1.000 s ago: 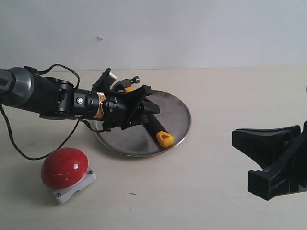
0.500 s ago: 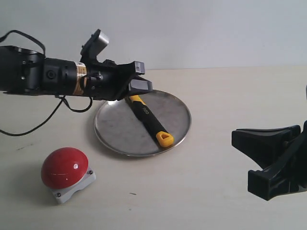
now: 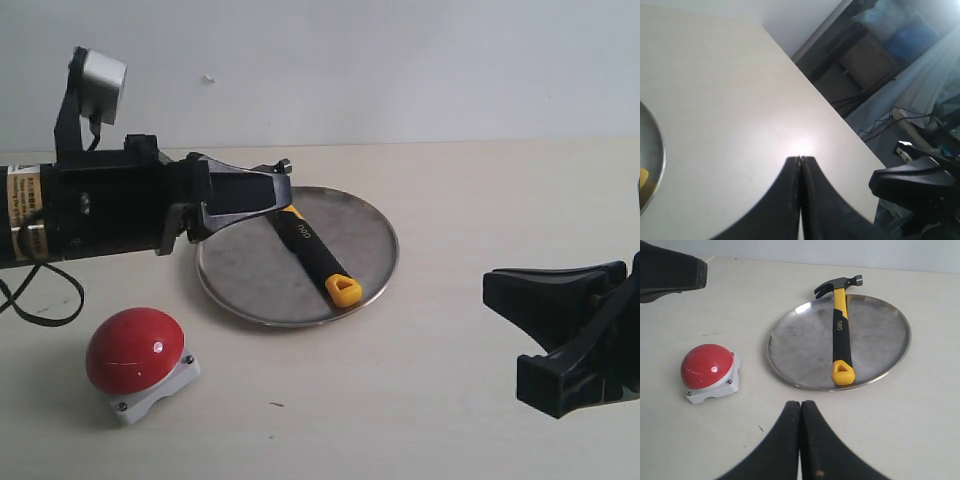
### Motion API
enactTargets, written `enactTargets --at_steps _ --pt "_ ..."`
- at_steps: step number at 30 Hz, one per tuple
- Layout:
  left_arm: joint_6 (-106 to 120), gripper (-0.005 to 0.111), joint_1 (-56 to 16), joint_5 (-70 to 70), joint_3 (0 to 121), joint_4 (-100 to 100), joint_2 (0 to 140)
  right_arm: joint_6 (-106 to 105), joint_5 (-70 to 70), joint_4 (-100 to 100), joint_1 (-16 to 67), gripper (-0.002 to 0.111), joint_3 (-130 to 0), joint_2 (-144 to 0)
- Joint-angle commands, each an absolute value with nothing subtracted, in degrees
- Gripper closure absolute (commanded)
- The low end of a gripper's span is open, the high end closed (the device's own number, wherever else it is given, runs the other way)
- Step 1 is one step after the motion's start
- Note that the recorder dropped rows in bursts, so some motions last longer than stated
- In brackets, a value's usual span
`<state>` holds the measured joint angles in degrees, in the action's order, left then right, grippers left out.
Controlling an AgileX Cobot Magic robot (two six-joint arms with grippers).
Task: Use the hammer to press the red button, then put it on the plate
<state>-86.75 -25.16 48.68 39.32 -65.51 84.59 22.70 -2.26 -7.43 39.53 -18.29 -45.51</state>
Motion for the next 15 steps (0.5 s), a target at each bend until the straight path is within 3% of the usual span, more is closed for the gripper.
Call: enactTargets --at_steps 1,12,15 --pt "-85.85 0.107 -25.13 49.42 38.86 -67.09 83.03 22.66 -1.45 -7.54 39.64 0.108 -18.02 -45.36" --pt "-87.8 0.107 -25.26 52.68 38.86 -66.67 82.84 22.66 -1.56 -7.41 39.64 0.108 -18.02 -45.36" --pt "-82.92 0.107 -25.42 38.7 38.31 -63.92 75.5 22.66 -1.66 -7.41 39.64 0.108 -18.02 -45.36"
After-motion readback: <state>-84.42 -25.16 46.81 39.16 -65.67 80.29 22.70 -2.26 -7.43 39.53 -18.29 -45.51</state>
